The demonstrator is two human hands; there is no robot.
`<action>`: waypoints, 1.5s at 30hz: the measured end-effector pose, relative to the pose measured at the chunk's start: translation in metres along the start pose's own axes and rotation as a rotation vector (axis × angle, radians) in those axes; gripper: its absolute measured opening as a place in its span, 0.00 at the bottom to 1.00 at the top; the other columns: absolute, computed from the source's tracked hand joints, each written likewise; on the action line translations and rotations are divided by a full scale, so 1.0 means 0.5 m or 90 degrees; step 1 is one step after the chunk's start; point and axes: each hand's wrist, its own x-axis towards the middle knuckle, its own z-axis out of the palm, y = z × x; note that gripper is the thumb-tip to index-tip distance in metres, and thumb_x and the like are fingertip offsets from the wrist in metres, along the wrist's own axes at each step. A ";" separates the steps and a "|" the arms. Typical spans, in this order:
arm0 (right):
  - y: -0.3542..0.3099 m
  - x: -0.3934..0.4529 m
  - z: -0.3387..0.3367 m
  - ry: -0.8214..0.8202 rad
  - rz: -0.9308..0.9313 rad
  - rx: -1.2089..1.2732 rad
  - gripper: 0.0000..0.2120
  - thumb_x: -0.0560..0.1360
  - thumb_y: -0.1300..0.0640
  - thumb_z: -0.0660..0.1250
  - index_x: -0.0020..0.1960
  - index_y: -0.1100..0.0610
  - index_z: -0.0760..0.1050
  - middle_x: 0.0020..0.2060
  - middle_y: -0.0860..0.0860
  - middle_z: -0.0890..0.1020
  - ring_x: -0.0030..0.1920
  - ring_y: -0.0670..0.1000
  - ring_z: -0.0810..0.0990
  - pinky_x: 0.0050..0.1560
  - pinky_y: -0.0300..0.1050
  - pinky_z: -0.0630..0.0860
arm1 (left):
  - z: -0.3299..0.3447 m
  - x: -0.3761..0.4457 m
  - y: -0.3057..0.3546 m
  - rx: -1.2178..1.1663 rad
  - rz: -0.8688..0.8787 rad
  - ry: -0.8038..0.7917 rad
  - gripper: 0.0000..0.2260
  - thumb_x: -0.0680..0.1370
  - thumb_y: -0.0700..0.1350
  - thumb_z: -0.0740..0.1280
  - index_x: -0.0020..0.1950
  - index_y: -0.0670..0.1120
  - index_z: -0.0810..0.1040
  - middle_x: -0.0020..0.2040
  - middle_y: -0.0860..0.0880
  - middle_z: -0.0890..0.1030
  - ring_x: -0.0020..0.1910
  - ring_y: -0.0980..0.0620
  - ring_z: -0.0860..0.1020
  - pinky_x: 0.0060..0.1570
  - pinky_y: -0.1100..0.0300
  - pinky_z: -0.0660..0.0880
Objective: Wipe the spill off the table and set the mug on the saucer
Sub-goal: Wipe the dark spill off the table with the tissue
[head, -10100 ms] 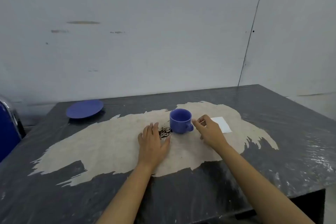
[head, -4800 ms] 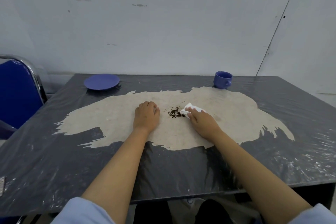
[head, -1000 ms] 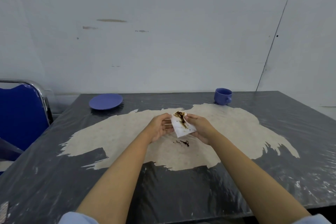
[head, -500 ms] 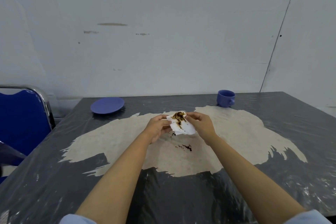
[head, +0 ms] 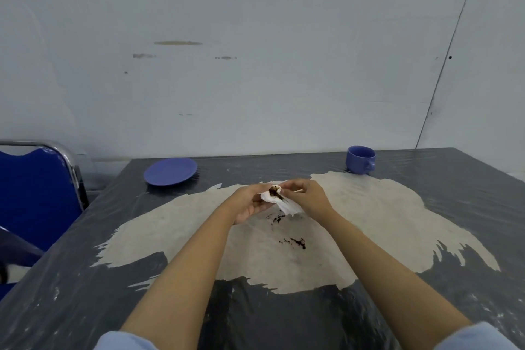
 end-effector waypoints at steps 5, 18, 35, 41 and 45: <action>0.000 0.011 0.006 0.005 0.007 0.016 0.07 0.76 0.54 0.69 0.53 0.50 0.84 0.43 0.45 0.85 0.42 0.42 0.80 0.44 0.35 0.74 | -0.018 0.009 0.012 0.045 0.042 0.041 0.12 0.77 0.38 0.69 0.59 0.35 0.80 0.51 0.42 0.83 0.47 0.51 0.83 0.43 0.64 0.82; 0.050 0.006 -0.016 0.025 0.035 0.017 0.09 0.78 0.59 0.65 0.53 0.52 0.83 0.48 0.48 0.84 0.47 0.46 0.80 0.46 0.39 0.74 | -0.036 0.000 -0.034 0.549 0.241 0.120 0.13 0.72 0.33 0.69 0.54 0.44 0.85 0.54 0.48 0.85 0.50 0.55 0.81 0.45 0.75 0.74; 0.064 -0.005 -0.055 0.071 0.044 -0.020 0.10 0.79 0.59 0.63 0.50 0.48 0.82 0.47 0.44 0.83 0.50 0.46 0.80 0.48 0.35 0.72 | 0.000 -0.005 -0.023 0.720 0.294 0.211 0.15 0.75 0.32 0.62 0.58 0.41 0.84 0.58 0.44 0.84 0.57 0.49 0.81 0.57 0.58 0.77; 0.094 -0.014 -0.066 0.040 0.010 -0.387 0.18 0.82 0.51 0.56 0.70 0.50 0.70 0.72 0.51 0.70 0.75 0.51 0.64 0.77 0.54 0.53 | 0.001 -0.026 -0.063 0.826 0.311 0.178 0.17 0.79 0.35 0.59 0.64 0.44 0.80 0.56 0.43 0.84 0.52 0.45 0.81 0.46 0.65 0.72; 0.123 -0.026 -0.082 -0.021 0.076 -0.457 0.23 0.83 0.46 0.49 0.75 0.51 0.64 0.78 0.53 0.61 0.79 0.53 0.53 0.77 0.59 0.44 | -0.001 -0.029 -0.079 0.853 0.312 0.170 0.19 0.79 0.36 0.58 0.66 0.47 0.79 0.51 0.42 0.84 0.45 0.42 0.79 0.35 0.69 0.63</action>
